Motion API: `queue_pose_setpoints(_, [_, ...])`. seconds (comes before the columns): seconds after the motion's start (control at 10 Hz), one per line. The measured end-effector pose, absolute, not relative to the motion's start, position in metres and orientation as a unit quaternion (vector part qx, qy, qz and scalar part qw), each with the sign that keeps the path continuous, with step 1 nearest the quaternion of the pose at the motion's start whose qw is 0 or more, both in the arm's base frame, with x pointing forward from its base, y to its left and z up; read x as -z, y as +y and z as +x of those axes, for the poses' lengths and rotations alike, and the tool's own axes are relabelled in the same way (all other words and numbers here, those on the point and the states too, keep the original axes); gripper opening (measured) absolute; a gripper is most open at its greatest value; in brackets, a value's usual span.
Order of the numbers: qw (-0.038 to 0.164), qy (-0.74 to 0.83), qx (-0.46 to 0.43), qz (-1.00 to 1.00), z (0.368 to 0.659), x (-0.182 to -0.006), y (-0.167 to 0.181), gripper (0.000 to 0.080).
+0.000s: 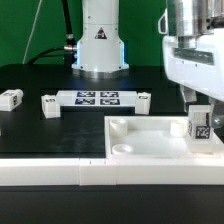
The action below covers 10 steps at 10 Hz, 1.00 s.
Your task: Assemble one leg
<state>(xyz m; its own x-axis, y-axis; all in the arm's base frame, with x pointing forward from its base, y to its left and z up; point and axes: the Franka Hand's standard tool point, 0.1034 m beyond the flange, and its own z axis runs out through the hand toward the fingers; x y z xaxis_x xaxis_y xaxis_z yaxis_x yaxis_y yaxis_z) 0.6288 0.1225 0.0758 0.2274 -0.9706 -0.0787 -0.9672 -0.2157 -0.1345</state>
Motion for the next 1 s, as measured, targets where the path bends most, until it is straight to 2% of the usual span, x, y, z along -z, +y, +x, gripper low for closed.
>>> queue_pose_setpoints(0.6, [0.067, 0.307, 0.032, -0.949, 0.6289, -0.0762, 0.1234, 0.0649])
queue_pose_setpoints(0.9, [0.056, 0.149, 0.039, -0.986, 0.6302, -0.0746, 0.1185, 0.0649])
queue_pose_setpoints(1.0, [0.045, 0.088, 0.042, -0.994, 0.6320, -0.0742, 0.1181, 0.0649])
